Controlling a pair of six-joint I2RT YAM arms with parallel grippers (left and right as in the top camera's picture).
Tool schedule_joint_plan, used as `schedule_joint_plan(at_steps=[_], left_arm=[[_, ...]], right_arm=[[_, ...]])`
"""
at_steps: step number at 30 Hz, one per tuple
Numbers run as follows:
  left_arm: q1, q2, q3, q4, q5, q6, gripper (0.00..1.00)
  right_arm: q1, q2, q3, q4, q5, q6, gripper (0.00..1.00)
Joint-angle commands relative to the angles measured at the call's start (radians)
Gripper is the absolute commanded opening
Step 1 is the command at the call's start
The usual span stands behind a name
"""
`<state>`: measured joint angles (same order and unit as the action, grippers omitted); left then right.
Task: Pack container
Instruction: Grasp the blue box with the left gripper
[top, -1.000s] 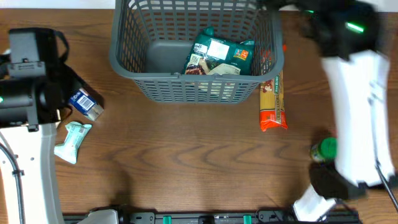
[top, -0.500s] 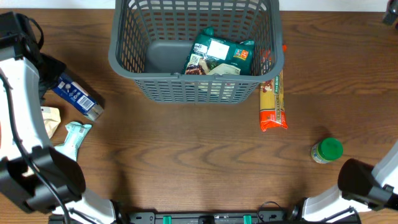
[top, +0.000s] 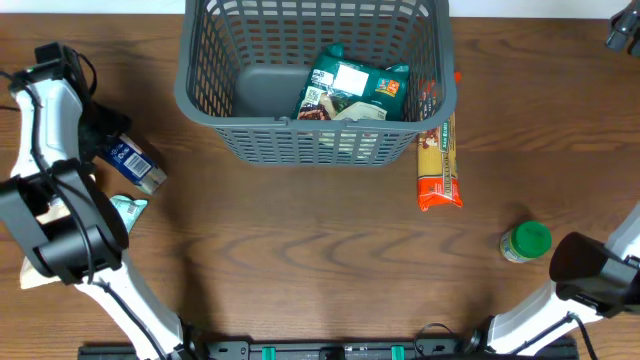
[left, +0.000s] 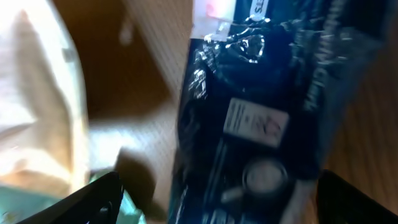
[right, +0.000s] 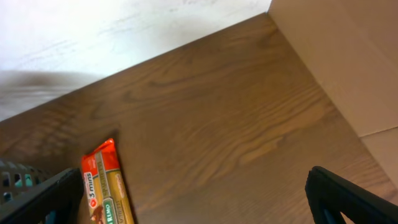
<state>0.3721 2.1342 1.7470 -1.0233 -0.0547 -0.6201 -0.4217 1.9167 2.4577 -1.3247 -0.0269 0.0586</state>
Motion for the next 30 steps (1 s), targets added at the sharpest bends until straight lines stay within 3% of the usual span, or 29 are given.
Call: schedule_joint_plan(at_steps=[1,10,13,16,22,24,30], left_arm=[[0.003,0.046,0.005,0.018,0.000,0.021,0.84],[0.003,0.140,0.005,0.095,0.024,0.121,0.84],[0.003,0.145,0.005,0.109,0.071,0.199,0.80],[0.003,0.143,0.005,0.106,0.117,0.278,0.58],[0.003,0.119,0.005,0.037,0.119,0.275,0.11],[0.003,0.088,0.005,0.016,0.117,0.275,0.06],[0.003,-0.152,0.020,0.004,0.114,0.276,0.06]], right_arm=[[-0.007,0.014,0.000,-0.004,-0.008,-0.031,0.99],[-0.007,0.014,0.000,-0.002,-0.008,-0.041,0.99],[-0.007,0.014,0.000,-0.002,-0.008,-0.042,0.99],[-0.007,0.014,0.000,0.002,-0.008,-0.042,0.99],[-0.007,0.014,0.000,0.000,-0.008,-0.041,0.99],[-0.007,0.014,0.000,0.000,-0.008,-0.041,0.99],[-0.007,0.014,0.000,-0.004,-0.008,-0.041,0.99]])
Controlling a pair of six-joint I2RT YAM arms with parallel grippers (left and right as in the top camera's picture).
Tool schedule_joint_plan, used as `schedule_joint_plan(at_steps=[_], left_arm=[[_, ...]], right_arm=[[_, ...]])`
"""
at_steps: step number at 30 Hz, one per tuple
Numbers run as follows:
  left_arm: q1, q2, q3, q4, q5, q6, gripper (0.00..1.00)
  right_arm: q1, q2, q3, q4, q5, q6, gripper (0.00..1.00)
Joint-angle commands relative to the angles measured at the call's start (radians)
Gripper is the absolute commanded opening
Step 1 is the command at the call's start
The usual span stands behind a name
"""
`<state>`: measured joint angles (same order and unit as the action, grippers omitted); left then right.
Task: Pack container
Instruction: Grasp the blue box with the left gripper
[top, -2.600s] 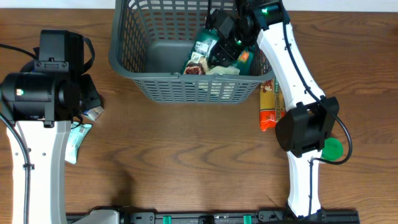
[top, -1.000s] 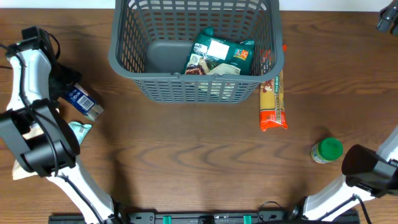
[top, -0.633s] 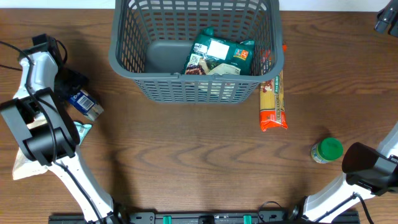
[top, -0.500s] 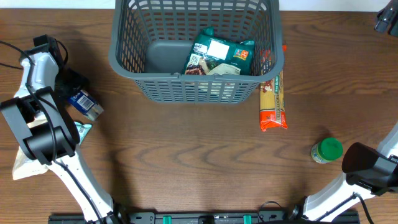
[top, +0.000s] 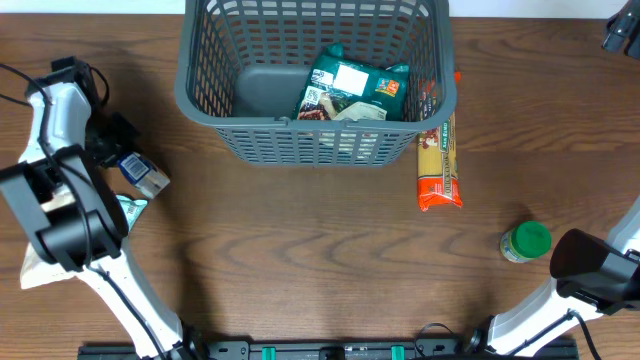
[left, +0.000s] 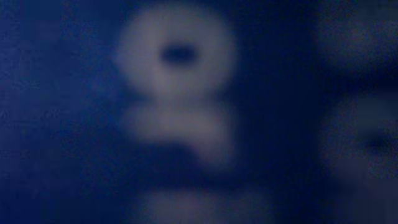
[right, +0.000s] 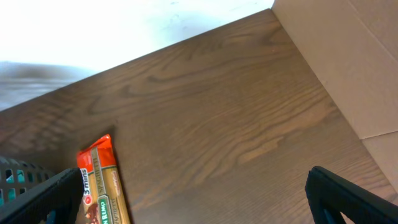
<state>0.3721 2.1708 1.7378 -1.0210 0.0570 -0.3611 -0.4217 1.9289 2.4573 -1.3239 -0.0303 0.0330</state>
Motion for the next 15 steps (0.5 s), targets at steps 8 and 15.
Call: schedule_joint_plan(at_steps=[8,15], left_arm=[[-0.069,-0.544,0.167,-0.003,0.101,0.260,0.06],[-0.392,-0.711,0.288,-0.005,0.061,0.722,0.06]], right_arm=[[-0.007,0.002,0.000,-0.005,-0.050,-0.030,0.99],[-0.007,0.002,0.000,-0.005,-0.053,-0.040,0.99]])
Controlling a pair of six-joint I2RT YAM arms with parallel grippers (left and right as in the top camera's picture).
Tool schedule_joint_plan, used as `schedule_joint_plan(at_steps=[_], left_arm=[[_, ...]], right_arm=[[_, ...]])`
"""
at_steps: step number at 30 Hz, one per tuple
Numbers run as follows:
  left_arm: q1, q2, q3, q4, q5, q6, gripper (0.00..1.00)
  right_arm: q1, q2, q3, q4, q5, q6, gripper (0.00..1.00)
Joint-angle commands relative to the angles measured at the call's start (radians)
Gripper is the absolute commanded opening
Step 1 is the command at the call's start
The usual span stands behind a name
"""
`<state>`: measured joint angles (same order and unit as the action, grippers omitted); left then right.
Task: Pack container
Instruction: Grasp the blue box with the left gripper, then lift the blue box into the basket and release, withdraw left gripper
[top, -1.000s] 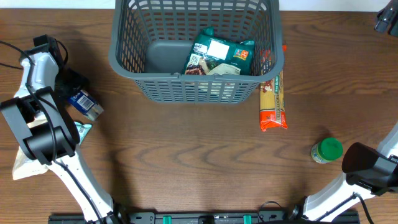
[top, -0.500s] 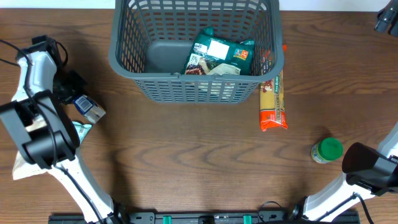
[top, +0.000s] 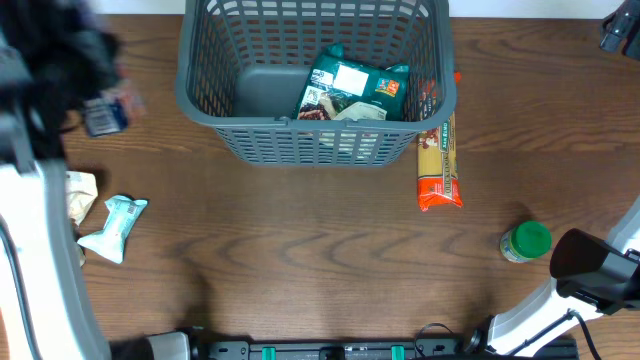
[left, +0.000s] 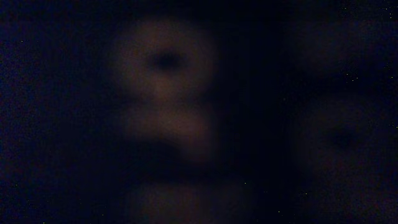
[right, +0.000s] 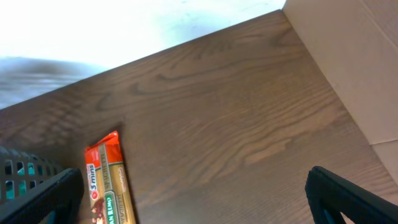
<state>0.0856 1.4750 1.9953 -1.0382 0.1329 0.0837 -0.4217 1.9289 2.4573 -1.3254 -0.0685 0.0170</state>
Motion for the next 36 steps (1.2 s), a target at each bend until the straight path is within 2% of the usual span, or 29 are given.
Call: schedule_joint_plan(at_steps=[1,3,7,13,20,32,36], left_arm=[[-0.149,-0.022,0.035,0.027,-0.026,0.325,0.06],[-0.225,-0.026,0.036,0.061,-0.032,0.410,0.06],[-0.340,0.018,0.036,0.106,-0.025,0.660,0.06],[-0.390,0.146,0.036,0.171,0.116,0.998,0.06],[-0.390,0.324,0.036,0.290,0.126,1.012,0.06],[-0.391,0.572,0.035,0.274,0.129,1.007,0.06],[-0.391,0.620,0.031,0.269,0.129,0.993,0.17]], right_arm=[[-0.007,0.002,0.000,-0.004,-0.014,-0.026,0.99],[-0.007,0.002,0.000,-0.004,-0.015,-0.026,0.99],[-0.007,0.002,0.000,-0.006,-0.014,-0.026,0.99],[-0.007,0.002,0.000,-0.011,-0.014,-0.027,0.99],[-0.007,0.002,0.000,-0.018,-0.015,-0.027,0.99],[-0.007,0.002,0.000,-0.022,-0.015,-0.026,0.99],[-0.007,0.002,0.000,-0.021,-0.014,-0.026,0.99]])
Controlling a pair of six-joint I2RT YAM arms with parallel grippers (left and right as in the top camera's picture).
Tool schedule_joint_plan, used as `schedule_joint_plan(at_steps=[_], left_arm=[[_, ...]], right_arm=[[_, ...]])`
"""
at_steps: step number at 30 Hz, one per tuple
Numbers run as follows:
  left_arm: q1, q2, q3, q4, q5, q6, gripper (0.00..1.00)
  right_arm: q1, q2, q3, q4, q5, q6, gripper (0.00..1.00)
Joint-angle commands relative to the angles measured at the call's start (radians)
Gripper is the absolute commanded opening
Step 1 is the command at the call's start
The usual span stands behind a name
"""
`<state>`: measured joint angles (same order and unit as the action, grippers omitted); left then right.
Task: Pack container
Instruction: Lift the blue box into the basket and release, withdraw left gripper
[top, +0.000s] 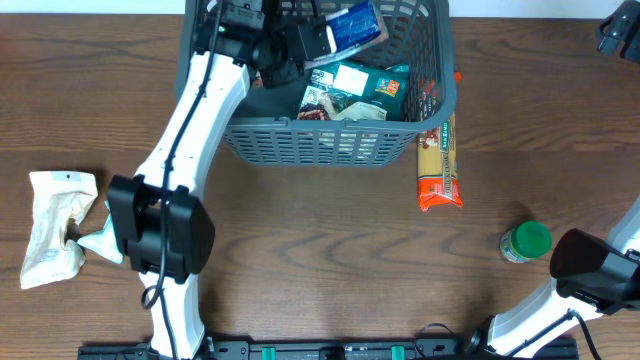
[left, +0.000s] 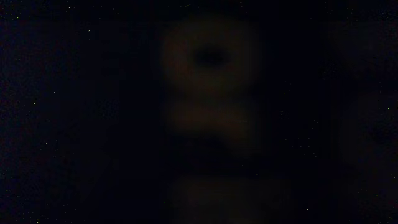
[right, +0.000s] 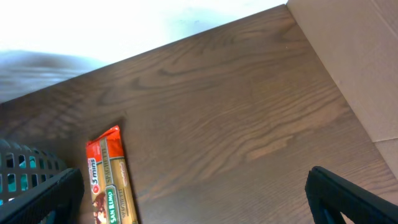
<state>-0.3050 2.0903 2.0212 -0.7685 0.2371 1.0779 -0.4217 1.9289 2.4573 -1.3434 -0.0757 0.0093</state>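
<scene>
The grey basket stands at the back middle of the table with a green packet inside. My left gripper reaches over the basket's back part, shut on a blue packet held above the contents. The left wrist view is almost black, filled by that packet. My right gripper hangs at the far right back corner, open and holding nothing.
An orange spaghetti pack lies against the basket's right side, also in the right wrist view. A green-lidded jar stands front right. A white pouch and a small teal packet lie at the left.
My left arm was at the table's far left with the blue packet raised; now it holds the packet over the basket's back part. The right arm has barely moved.
The blue packet lay on the table at the left with my left gripper open over it. Then the gripper was down on it, then it held it raised off the table. Now the packet hangs over the basket.
</scene>
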Motion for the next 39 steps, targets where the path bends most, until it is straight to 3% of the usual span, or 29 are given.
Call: schedule_joint_plan(at_steps=[1,7,17,23,26,32,35,39], left_arm=[[0.000,0.018,0.004,-0.006,0.024,-0.002,0.17],[0.000,0.061,0.002,-0.047,0.024,-0.007,0.48],[0.000,0.023,0.012,-0.056,-0.005,-0.112,0.62],[0.008,-0.134,0.087,-0.056,-0.181,-0.327,0.68],[0.035,-0.250,0.104,-0.068,-0.299,-0.479,0.75],[0.206,-0.438,0.104,-0.239,-0.486,-0.786,0.76],[0.357,-0.483,0.103,-0.340,-0.481,-0.924,0.76],[0.572,-0.493,0.102,-0.425,-0.354,-0.967,0.76]], right_arm=[[-0.007,0.002,0.000,-0.003,-0.007,-0.019,0.99],[-0.007,0.002,0.000,-0.003,-0.008,-0.019,0.99],[-0.007,0.001,0.000,0.000,-0.012,-0.018,0.99],[-0.007,0.001,0.000,0.031,-0.058,0.006,0.99],[-0.007,0.001,0.005,0.040,0.010,0.065,0.98],[-0.045,0.001,0.146,-0.032,0.124,0.220,0.96],[-0.060,0.001,0.186,-0.123,0.124,0.248,0.96],[-0.053,0.004,0.173,-0.282,0.124,0.248,0.99]])
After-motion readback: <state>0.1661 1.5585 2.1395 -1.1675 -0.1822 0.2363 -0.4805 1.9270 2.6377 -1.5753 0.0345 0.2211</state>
